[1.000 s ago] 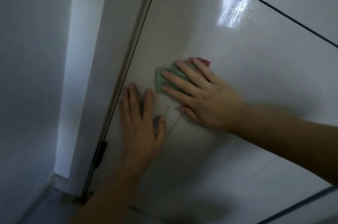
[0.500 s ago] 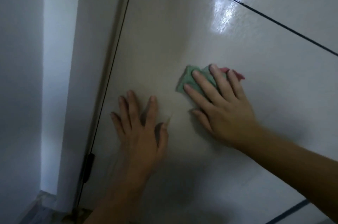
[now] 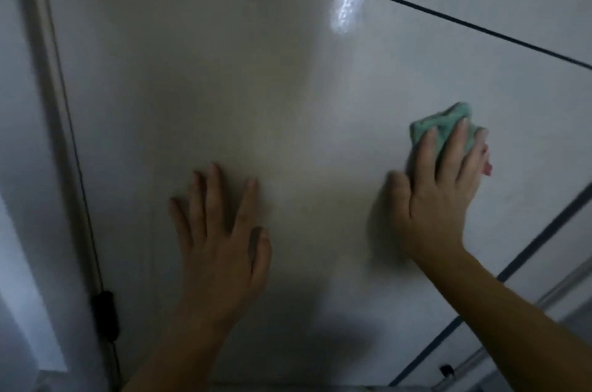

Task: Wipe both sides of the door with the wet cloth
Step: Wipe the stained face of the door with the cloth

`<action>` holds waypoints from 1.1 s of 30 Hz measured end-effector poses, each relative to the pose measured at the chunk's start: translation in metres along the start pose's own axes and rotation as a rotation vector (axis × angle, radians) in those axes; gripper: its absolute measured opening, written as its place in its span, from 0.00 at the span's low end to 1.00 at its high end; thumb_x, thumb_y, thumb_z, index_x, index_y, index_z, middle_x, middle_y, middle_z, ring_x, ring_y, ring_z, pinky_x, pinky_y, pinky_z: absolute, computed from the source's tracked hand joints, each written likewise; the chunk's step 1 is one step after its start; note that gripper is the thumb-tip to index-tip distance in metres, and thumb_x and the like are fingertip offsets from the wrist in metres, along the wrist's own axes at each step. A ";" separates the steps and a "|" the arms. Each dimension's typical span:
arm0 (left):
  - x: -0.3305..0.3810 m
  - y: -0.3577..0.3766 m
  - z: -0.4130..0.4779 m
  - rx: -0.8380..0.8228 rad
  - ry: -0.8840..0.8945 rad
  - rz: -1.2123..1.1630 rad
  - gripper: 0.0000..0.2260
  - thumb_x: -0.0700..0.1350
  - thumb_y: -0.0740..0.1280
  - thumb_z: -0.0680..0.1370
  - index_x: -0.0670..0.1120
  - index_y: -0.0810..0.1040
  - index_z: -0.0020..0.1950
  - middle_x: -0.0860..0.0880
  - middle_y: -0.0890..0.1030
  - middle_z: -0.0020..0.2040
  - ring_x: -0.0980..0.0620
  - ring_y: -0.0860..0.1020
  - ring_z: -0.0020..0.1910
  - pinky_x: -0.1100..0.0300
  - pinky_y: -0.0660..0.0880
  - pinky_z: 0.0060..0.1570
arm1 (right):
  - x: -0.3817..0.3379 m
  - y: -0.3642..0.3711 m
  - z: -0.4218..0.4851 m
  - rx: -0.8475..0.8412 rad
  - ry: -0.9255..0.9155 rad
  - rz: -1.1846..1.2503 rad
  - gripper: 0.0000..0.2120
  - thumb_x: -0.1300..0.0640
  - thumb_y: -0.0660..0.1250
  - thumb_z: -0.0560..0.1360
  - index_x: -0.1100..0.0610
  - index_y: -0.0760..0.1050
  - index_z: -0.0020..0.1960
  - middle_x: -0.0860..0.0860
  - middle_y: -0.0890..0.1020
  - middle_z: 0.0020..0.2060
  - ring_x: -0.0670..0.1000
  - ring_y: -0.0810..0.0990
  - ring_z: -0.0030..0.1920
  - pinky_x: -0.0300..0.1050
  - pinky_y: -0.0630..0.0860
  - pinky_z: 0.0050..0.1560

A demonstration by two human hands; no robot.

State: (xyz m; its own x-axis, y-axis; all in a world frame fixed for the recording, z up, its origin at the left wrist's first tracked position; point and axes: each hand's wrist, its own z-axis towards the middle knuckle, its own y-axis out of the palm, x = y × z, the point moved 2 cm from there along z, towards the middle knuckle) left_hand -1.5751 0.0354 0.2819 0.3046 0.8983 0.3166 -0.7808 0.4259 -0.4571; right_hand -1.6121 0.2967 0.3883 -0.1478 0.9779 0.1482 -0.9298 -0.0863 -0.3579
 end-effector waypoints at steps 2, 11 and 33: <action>0.015 -0.002 0.015 -0.003 0.130 0.012 0.30 0.51 0.61 0.78 0.47 0.64 0.80 0.34 0.54 0.82 0.34 0.50 0.82 0.30 0.51 0.77 | -0.022 0.004 -0.004 0.062 0.164 0.083 0.30 0.45 0.52 0.84 0.60 0.53 0.80 0.66 0.54 0.79 0.72 0.49 0.78 0.70 0.45 0.78; 0.052 -0.007 0.066 -0.050 0.490 0.154 0.29 0.52 0.59 0.80 0.45 0.65 0.80 0.35 0.53 0.82 0.33 0.50 0.82 0.32 0.48 0.78 | 0.039 0.004 -0.022 0.141 0.434 0.143 0.29 0.47 0.50 0.85 0.59 0.53 0.81 0.64 0.54 0.80 0.68 0.49 0.80 0.70 0.49 0.77; 0.220 0.045 0.086 -0.067 0.604 0.113 0.27 0.52 0.60 0.79 0.45 0.70 0.78 0.35 0.55 0.82 0.32 0.54 0.81 0.36 0.51 0.78 | 0.204 -0.021 -0.035 0.132 0.629 0.205 0.30 0.44 0.45 0.85 0.55 0.49 0.83 0.58 0.47 0.82 0.62 0.43 0.81 0.64 0.43 0.79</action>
State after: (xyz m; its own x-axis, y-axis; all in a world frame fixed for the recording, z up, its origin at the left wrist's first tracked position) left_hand -1.5901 0.2424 0.4028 0.4920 0.8325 -0.2546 -0.7966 0.3125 -0.5175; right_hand -1.6111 0.5047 0.3943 -0.1387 0.8606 -0.4900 -0.9432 -0.2656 -0.1995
